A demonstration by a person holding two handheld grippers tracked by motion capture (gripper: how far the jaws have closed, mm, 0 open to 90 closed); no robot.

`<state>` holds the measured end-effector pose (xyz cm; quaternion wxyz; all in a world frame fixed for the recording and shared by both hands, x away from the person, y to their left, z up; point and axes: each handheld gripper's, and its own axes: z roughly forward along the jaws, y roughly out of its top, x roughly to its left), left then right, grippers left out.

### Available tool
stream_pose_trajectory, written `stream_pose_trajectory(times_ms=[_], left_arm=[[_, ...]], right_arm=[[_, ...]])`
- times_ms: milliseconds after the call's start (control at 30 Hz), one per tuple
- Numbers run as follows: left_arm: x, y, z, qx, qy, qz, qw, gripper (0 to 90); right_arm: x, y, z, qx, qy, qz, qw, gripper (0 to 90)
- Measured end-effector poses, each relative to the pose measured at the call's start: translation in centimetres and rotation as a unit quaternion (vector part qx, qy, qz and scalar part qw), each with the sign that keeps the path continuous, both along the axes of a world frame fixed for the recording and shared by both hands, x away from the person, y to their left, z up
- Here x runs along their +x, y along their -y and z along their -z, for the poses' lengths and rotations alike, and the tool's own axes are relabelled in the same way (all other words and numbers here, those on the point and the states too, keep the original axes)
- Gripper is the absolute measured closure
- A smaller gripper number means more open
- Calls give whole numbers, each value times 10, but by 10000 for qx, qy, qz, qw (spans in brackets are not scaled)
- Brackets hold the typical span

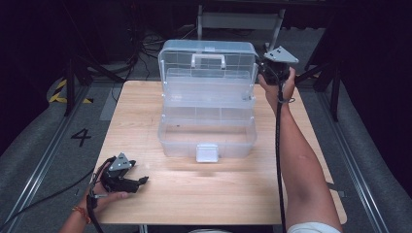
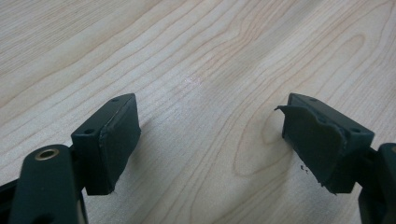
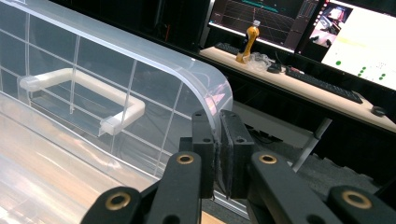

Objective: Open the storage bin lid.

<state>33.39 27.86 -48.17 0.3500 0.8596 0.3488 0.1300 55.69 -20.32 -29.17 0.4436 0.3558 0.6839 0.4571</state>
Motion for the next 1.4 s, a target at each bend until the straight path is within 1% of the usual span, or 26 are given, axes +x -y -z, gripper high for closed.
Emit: stream_pose_trajectory(times_ms=[267, 367, 500, 600, 767, 867, 967, 1067, 1200, 1300, 1333, 1400], left_arm=[[0, 0, 0, 2, 16, -5, 10000, 196], [0, 0, 0, -2, -7, -23, 10000, 196], [0, 0, 0, -8, -16, -27, 10000, 197], [0, 1, 0, -13, -29, -27, 10000, 196], [0, 1, 0, -12, -29, -27, 10000, 196], [0, 1, 0, -11, -29, -27, 10000, 197], [0, 1, 0, -11, -25, -30, 10000, 197], [1, 1, 0, -7, -16, -30, 10000, 197], [0, 1, 0, -7, -16, -36, 10000, 197], [0, 1, 0, -8, -15, -36, 10000, 197], [1, 1, 0, -15, -21, -32, 10000, 197], [1, 1, 0, -9, -18, -20, 10000, 197]], right_arm=[[7, 1, 0, 23, -77, -14, 10000, 859], [8, 0, -1, 25, -90, -7, 10000, 859], [10, 0, 0, -19, -85, -6, 10000, 858], [12, 0, -2, -9, -145, -13, 9999, 858], [19, -1, -3, -50, -235, 0, 9997, 857], [24, -2, -2, -78, -241, 17, 9997, 856], [28, -1, -1, -25, -288, 18, 9996, 856], [32, -2, -2, -52, -347, 17, 9994, 855], [39, -2, -1, -19, -405, 25, 9992, 855], [43, -2, 1, -34, -416, 35, 9991, 853], [44, -2, 1, 4, -463, 30, 9989, 854], [48, -3, 1, -14, -498, 38, 9988, 853]])
